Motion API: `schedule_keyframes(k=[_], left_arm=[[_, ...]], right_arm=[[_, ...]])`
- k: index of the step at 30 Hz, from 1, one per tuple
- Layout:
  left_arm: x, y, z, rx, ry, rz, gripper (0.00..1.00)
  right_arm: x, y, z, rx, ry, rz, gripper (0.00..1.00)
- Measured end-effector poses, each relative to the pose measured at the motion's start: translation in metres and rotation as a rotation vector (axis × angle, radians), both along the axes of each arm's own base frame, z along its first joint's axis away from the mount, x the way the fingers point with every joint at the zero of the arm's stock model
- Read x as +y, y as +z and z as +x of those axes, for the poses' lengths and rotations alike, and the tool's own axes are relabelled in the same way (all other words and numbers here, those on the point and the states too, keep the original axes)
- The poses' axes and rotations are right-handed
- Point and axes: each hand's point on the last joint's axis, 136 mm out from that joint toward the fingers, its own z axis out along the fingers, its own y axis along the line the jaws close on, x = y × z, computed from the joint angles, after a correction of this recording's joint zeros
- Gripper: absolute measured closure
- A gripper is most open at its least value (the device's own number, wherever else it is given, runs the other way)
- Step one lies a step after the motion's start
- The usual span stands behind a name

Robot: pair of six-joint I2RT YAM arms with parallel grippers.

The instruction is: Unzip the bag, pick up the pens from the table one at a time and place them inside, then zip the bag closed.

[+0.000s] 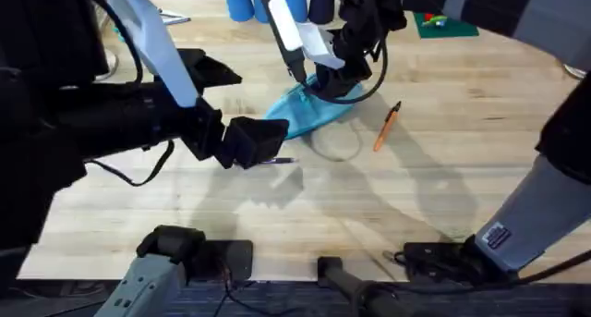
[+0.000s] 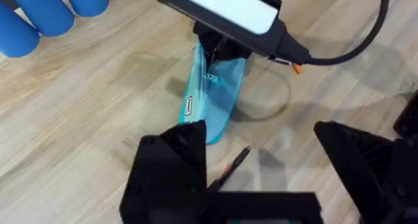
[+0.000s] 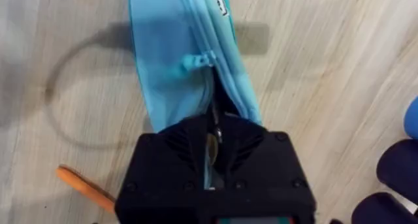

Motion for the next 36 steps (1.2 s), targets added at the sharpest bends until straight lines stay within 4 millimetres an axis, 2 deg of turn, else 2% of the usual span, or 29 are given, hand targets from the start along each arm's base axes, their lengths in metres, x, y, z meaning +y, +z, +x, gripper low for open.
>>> schedule_keyframes(k=[4, 5, 8, 9, 10, 25, 29, 36], left_arm=[[0.000, 0.000, 0.000, 0.000, 0.000, 0.000, 0.005], [0.000, 0.000, 0.000, 0.000, 0.000, 0.000, 0.006], [0.000, 0.000, 0.000, 0.000, 0.000, 0.000, 0.005], [0.000, 0.000, 0.000, 0.000, 0.000, 0.000, 0.005], [0.000, 0.000, 0.000, 0.000, 0.000, 0.000, 0.005], [0.000, 0.000, 0.000, 0.000, 0.000, 0.000, 0.004], [0.000, 0.000, 0.000, 0.000, 0.000, 0.000, 0.004], [0.000, 0.000, 0.000, 0.000, 0.000, 0.000, 0.004]], right_arm=[[0.002, 0.000, -0.001, -0.004, 0.001, -0.008, 0.698], [0.002, 0.000, -0.001, -0.004, 0.002, -0.010, 0.602], [0.002, -0.001, -0.003, 0.003, 0.004, -0.016, 0.165], [0.002, -0.002, -0.004, 0.004, 0.008, -0.018, 0.051], [0.002, -0.003, -0.005, 0.009, 0.008, -0.022, 0.020], [-0.002, -0.003, -0.012, 0.040, -0.001, -0.039, 0.006], [-0.004, 0.009, -0.014, 0.028, -0.012, -0.030, 0.005], [-0.005, 0.052, -0.015, -0.018, -0.137, 0.039, 0.005]])
